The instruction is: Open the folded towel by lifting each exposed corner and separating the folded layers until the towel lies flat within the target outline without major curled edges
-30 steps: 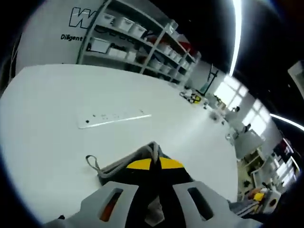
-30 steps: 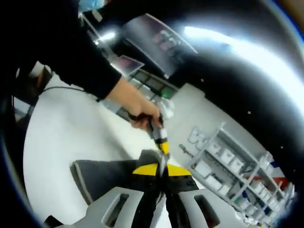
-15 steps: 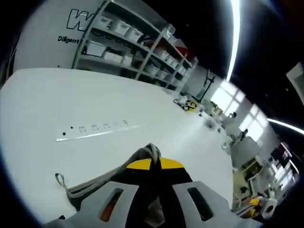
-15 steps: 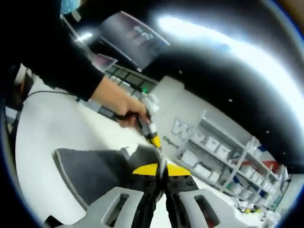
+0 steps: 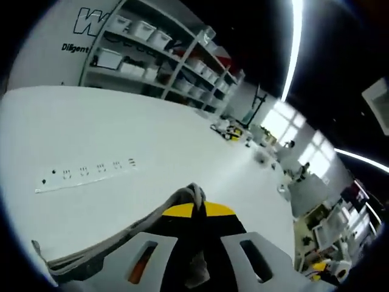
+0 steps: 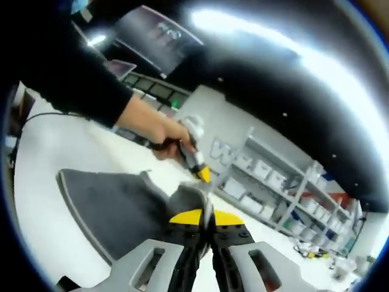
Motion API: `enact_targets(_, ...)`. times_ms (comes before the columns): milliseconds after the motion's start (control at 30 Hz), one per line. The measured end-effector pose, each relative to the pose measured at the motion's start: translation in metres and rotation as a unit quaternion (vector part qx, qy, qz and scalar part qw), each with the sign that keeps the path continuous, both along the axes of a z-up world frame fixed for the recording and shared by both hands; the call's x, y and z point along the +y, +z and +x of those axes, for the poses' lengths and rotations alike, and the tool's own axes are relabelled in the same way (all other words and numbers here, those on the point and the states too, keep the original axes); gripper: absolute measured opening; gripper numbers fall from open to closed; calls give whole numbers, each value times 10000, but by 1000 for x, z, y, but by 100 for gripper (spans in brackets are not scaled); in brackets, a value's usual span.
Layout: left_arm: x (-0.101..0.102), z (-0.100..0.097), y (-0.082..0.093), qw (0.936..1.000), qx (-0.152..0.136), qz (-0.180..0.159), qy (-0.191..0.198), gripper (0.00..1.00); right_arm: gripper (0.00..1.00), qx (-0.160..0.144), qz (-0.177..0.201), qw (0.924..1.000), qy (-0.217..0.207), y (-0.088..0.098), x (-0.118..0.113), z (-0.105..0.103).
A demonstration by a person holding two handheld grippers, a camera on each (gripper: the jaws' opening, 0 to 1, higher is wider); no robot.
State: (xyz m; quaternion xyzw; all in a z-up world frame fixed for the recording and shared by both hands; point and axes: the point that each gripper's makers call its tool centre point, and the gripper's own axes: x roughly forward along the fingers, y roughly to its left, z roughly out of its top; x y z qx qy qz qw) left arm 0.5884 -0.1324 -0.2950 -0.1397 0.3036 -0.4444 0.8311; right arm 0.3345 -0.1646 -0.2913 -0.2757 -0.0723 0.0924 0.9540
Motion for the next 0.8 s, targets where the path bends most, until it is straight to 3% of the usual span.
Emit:
enact_targets(300, -45, -2, -25, 9999, 112, 28, -115, 2, 0, 322, 174, 9991, -211, -26, -35, -6)
enact_targets(700, -67, 3, -44, 9996, 231, 99, -133, 2, 0, 455, 173, 9984, -290, -45, -49, -4)
enact_targets(767, -81, -2, -53, 9987, 479, -92, -179, 2, 0, 482, 125, 9983, -305, -51, -53, -6)
enact_targets(800, -83, -2, -57, 9988, 465, -47, -175, 2, 0, 501, 139, 9981, -321, -52, -54, -7)
